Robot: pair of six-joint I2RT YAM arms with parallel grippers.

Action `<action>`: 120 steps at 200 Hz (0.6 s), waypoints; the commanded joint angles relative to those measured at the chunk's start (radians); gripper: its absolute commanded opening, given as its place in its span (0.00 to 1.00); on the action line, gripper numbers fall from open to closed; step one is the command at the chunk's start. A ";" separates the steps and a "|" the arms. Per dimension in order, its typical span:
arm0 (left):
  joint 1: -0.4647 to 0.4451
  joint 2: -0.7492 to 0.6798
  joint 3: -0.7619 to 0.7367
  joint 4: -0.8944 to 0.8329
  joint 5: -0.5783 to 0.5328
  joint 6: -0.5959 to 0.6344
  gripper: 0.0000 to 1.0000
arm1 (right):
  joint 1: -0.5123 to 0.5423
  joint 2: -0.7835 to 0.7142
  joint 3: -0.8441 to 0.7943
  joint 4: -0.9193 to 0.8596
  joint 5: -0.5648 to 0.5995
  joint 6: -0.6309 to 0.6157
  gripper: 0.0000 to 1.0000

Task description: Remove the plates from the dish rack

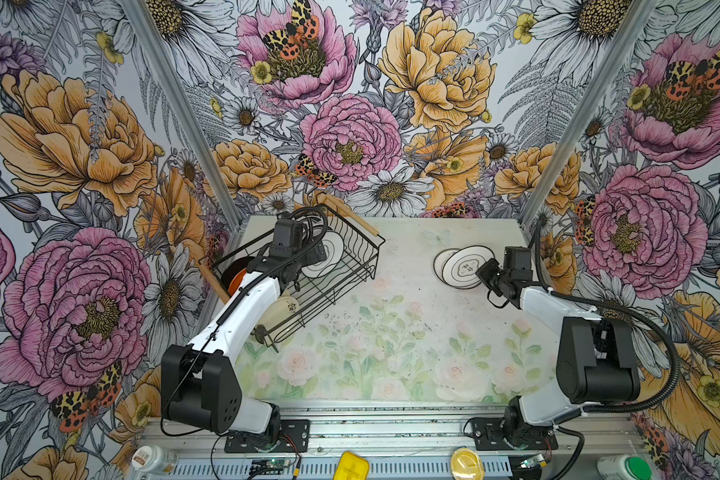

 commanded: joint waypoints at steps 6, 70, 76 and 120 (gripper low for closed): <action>-0.004 -0.018 -0.007 0.033 0.000 0.033 0.99 | -0.005 0.036 0.008 0.119 -0.047 0.030 0.00; 0.001 0.007 0.018 -0.016 0.053 0.040 0.99 | -0.027 0.128 0.025 0.187 -0.063 0.055 0.00; 0.001 0.004 0.017 -0.015 0.054 0.039 0.99 | -0.029 0.141 0.025 0.203 -0.071 0.061 0.00; -0.001 0.001 0.017 -0.015 0.059 0.042 0.99 | -0.039 0.209 0.060 0.204 -0.102 0.083 0.08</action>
